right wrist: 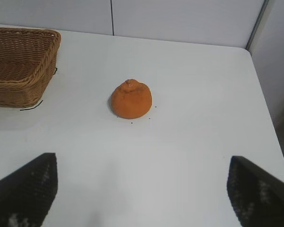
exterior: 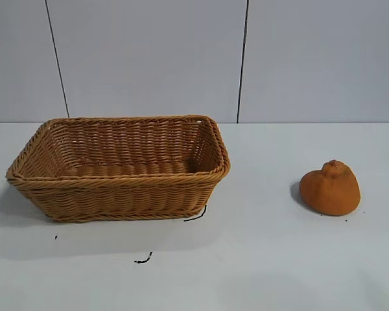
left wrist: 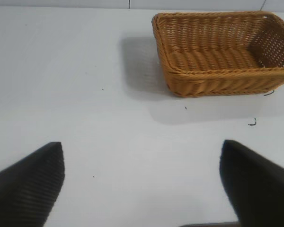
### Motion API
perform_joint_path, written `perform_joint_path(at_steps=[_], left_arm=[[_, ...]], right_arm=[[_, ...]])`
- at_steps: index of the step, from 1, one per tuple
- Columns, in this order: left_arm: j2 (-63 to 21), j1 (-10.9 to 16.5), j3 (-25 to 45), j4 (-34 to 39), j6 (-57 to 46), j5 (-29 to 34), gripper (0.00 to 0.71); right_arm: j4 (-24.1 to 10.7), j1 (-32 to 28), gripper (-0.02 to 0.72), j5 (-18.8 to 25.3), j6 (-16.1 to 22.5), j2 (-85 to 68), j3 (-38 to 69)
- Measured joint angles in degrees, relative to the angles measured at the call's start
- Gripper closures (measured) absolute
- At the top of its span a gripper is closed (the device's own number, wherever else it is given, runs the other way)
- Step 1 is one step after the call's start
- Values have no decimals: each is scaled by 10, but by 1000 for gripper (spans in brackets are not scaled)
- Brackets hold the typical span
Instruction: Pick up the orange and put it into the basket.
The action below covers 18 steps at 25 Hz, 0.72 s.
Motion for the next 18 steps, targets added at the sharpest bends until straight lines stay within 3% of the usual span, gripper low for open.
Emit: perform_joint_path(at_steps=[9, 18], left_arm=[[0, 0, 0, 0, 0, 0, 71], [0, 0, 0, 0, 0, 0, 71]], right_arm=[[-2, 0, 8, 3, 0, 38, -13], [-7, 0, 8, 2, 20, 391, -161]])
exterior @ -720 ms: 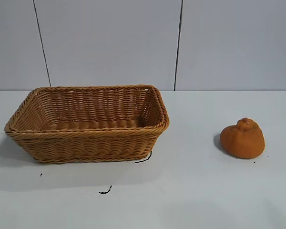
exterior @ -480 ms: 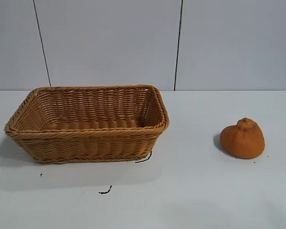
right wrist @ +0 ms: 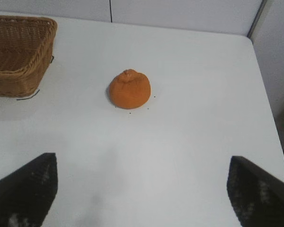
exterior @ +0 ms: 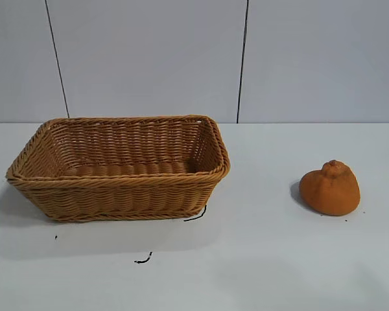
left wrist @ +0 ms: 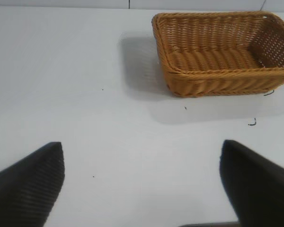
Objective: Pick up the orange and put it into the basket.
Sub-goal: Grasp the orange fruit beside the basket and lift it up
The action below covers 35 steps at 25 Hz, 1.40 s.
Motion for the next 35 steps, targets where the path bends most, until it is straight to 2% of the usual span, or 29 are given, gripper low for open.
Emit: perform_joint_path(at_steps=[8, 14, 17, 25, 30, 35], left_arm=[[0, 0, 0, 0, 0, 0, 71], [0, 0, 0, 0, 0, 0, 71], [0, 0, 0, 0, 0, 0, 71], [0, 0, 0, 0, 0, 1, 71], [0, 0, 0, 0, 0, 1, 71], [0, 0, 0, 0, 0, 1, 71]], right_arm=[[10, 0, 8, -1, 4, 316, -190], [11, 0, 8, -2, 3, 501, -313], [25, 0, 12, -2, 3, 575, -362], [52, 0, 28, -8, -5, 700, -394], [87, 0, 28, -11, -31, 754, -394], [78, 0, 28, -37, -14, 801, -394]])
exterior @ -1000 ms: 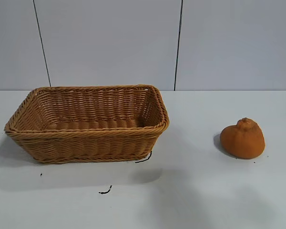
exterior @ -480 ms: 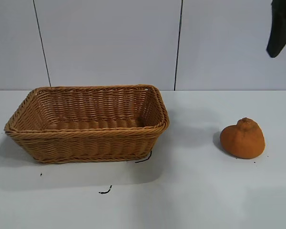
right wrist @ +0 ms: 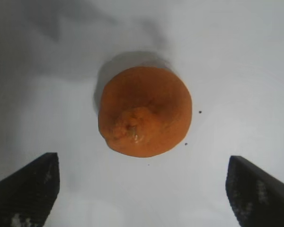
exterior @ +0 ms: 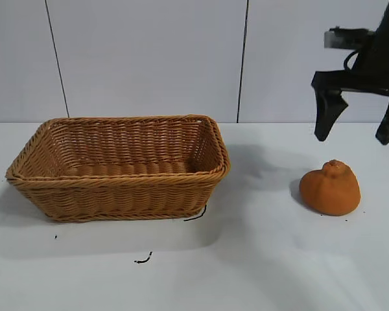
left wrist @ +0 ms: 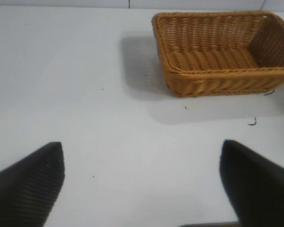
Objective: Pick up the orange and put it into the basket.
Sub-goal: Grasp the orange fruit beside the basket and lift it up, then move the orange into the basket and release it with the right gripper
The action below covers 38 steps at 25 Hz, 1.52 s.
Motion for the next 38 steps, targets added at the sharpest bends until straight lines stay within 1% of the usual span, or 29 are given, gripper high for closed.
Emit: perform_joint_path(at_steps=[5, 7, 8, 9, 10, 12, 16, 17, 18, 22, 30, 35, 38], left_arm=[[0, 0, 0, 0, 0, 0, 71], [0, 0, 0, 0, 0, 0, 71], [0, 0, 0, 0, 0, 0, 71], [0, 0, 0, 0, 0, 0, 71], [0, 0, 0, 0, 0, 0, 71], [0, 0, 0, 0, 0, -1, 71], [0, 0, 0, 0, 0, -1, 71], [0, 0, 0, 0, 0, -1, 71], [0, 0, 0, 0, 0, -1, 71], [0, 0, 0, 0, 0, -1, 71], [0, 0, 0, 0, 0, -1, 71], [0, 0, 0, 0, 0, -1, 71], [0, 0, 0, 0, 0, -1, 71]], right_arm=[[-2, 0, 28, -26, 4, 47, 0], [0, 0, 29, -29, 4, 64, 0], [2, 0, 34, -29, 4, 71, 0], [1, 0, 55, -29, 4, 72, -1], [3, 0, 94, -29, 4, 72, -2], [0, 0, 215, -29, 4, 72, -3], [-1, 0, 529, -28, 4, 49, -3], [1, 2, 587, -28, 4, 40, -3], [1, 1, 609, -28, 4, 27, -3], [-4, 2, 608, -32, 4, -27, -3], [-2, 2, 608, -26, 4, -124, -7], [-7, 15, 608, 10, 4, -127, -71], [-14, 40, 608, 14, 4, -125, -115]])
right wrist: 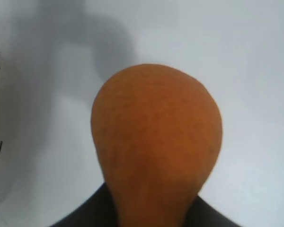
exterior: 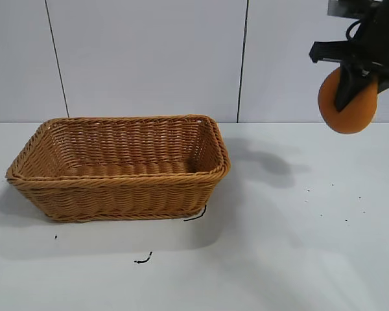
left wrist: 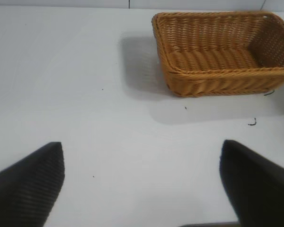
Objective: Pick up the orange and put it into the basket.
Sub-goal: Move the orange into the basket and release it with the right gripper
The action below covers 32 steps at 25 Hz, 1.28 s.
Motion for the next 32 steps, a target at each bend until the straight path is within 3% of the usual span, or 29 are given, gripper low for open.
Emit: perform_joint_path(at_steps=[8, 15, 21, 26, 28, 30, 31, 32], left_arm=[[0, 0, 0, 0, 0, 0, 71], [0, 0, 0, 0, 0, -1, 71], [0, 0, 0, 0, 0, 0, 71], [0, 0, 0, 0, 0, 0, 71], [0, 0, 0, 0, 0, 0, 71], [0, 0, 0, 0, 0, 0, 71], [0, 0, 0, 0, 0, 0, 71], [0, 0, 0, 0, 0, 0, 71]], right_arm=[[-5, 126, 608, 0, 7, 47, -64], [-3, 245, 608, -26, 24, 127, -98], [-3, 287, 608, -70, 25, 215, -122], [6, 288, 594, -73, 34, 255, -138], [9, 288, 490, -70, 34, 256, -141], [9, 288, 284, -67, 35, 256, -154], [9, 288, 284, -67, 35, 256, -154], [8, 288, 121, -54, 35, 256, -175]])
